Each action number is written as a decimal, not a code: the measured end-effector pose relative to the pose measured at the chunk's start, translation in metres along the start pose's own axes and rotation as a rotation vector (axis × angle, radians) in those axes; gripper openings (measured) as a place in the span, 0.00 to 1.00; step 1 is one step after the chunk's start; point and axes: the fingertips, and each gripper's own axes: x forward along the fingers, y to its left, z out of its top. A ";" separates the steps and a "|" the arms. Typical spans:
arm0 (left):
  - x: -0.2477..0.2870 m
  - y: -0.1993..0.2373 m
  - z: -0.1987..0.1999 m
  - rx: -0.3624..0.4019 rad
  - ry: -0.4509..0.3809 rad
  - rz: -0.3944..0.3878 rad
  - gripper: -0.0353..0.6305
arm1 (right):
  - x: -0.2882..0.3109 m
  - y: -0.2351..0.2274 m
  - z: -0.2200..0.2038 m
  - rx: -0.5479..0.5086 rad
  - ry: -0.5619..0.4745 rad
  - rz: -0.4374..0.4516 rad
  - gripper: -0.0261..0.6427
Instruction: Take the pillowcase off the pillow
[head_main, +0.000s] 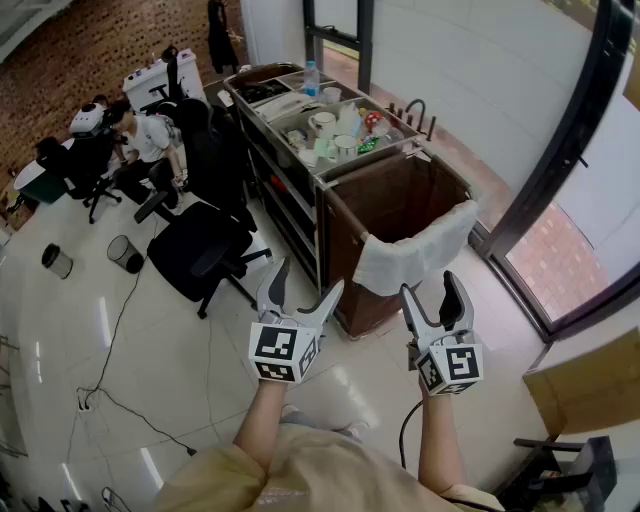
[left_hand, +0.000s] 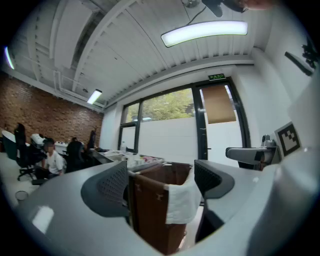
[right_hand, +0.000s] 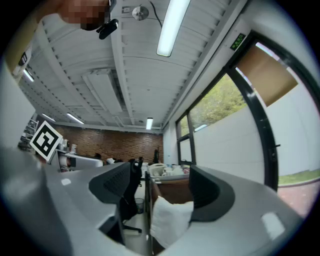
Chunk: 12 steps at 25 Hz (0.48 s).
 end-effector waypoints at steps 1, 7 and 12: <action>-0.011 0.018 -0.002 0.002 -0.003 0.017 0.68 | 0.011 0.019 -0.004 -0.003 -0.005 0.024 0.58; -0.095 0.146 -0.001 0.023 -0.038 0.211 0.68 | 0.089 0.159 -0.037 0.003 -0.008 0.243 0.57; -0.171 0.251 -0.009 0.040 -0.042 0.389 0.68 | 0.159 0.276 -0.068 0.045 -0.011 0.432 0.57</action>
